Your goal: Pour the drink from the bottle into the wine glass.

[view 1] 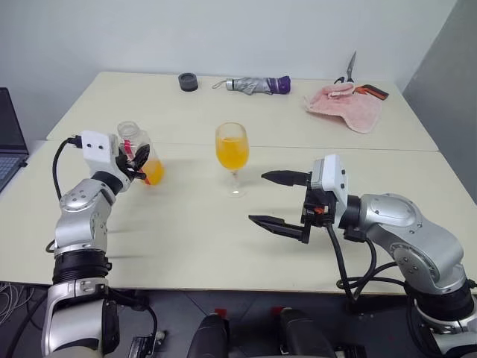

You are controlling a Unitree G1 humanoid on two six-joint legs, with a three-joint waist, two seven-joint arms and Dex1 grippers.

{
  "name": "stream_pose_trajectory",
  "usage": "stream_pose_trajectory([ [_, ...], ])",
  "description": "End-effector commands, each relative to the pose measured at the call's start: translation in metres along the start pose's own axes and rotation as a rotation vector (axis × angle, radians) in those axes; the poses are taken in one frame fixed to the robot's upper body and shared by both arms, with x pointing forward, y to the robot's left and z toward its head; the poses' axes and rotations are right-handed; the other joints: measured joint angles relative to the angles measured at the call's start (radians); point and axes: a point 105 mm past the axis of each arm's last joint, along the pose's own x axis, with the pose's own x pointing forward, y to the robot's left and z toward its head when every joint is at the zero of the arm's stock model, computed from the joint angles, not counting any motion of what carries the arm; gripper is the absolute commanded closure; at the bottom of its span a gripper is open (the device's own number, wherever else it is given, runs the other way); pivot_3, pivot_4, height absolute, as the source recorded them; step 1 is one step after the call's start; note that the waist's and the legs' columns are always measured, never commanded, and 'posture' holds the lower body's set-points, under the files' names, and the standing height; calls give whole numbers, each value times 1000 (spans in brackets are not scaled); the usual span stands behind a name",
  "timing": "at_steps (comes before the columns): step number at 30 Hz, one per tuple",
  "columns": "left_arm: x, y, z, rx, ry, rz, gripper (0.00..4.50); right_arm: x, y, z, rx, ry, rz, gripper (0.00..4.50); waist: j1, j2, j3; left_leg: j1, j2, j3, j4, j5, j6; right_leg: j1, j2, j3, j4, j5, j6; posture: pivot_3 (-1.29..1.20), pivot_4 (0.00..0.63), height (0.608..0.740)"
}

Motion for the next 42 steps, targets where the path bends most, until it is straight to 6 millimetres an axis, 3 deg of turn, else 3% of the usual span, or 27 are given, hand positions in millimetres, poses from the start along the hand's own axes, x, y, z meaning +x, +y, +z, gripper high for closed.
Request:
stream_pose_trajectory([
  [1,-4,2,19,-2,-61,17,2819,-1,0,7,-31,-8,15,0,1,0,0,0,0,0,0,0,0,0,0,0,0,0,0,0,150,740],
  [13,-8,0,14,-1,-20,27,2819,4,-2,5,-17,-14,17,0,1,0,0,0,0,0,0,0,0,0,0,0,0,0,0,0,150,740],
  [22,-10,-4,17,32,-41,14,30,4,-2,3,-16,-16,14,0,1,0,0,0,0,0,0,0,0,0,0,0,0,0,0,0,150,740],
  [31,-15,-6,19,67,-57,3,30,2,-5,-7,-9,-26,-35,0,1,0,0,0,0,0,0,0,0,0,0,0,0,0,0,0,150,740],
  [36,-24,-10,16,89,-79,-22,30,-4,-11,-25,-35,0,-135,0,1,0,0,1,0,1,-1,0,0,0,0,1,0,0,0,0,150,740],
  [42,-47,-3,-2,92,-54,23,30,-13,-17,-48,-7,-36,-323,0,0,0,0,2,1,2,-3,0,0,0,-1,2,-1,0,0,0,150,740],
])
